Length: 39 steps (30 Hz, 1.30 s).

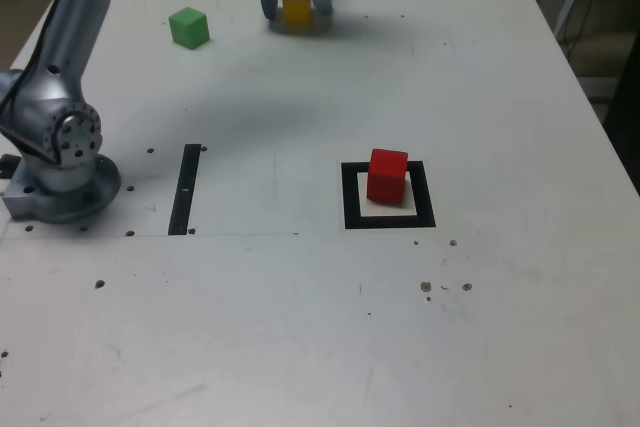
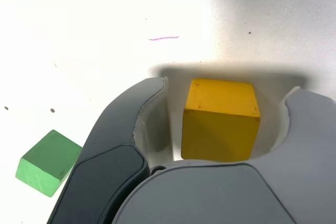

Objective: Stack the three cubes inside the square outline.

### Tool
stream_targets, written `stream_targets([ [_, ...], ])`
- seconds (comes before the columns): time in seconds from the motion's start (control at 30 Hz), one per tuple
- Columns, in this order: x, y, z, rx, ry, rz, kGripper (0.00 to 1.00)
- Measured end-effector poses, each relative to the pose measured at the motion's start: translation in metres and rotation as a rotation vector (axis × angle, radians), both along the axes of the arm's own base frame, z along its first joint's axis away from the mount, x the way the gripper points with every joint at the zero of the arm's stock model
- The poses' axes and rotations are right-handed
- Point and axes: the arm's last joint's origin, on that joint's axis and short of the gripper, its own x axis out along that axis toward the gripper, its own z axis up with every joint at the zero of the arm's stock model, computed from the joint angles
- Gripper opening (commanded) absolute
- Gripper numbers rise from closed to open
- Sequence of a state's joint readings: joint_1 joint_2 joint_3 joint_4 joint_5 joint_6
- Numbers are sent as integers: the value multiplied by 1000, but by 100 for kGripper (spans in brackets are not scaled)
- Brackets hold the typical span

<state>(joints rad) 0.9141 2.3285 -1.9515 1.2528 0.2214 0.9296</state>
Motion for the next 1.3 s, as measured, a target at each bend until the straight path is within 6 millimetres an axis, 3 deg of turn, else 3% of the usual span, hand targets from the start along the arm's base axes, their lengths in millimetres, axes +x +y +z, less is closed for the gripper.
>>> stream_targets([
  [0.57,3,0,0,-45,-29,3,28],
  [0.9,3,-3,11,-59,-52,5,24],
  [1.1,5,-33,56,-18,-99,-30,24],
  [1.3,1,-79,78,-9,-103,-48,24],
])
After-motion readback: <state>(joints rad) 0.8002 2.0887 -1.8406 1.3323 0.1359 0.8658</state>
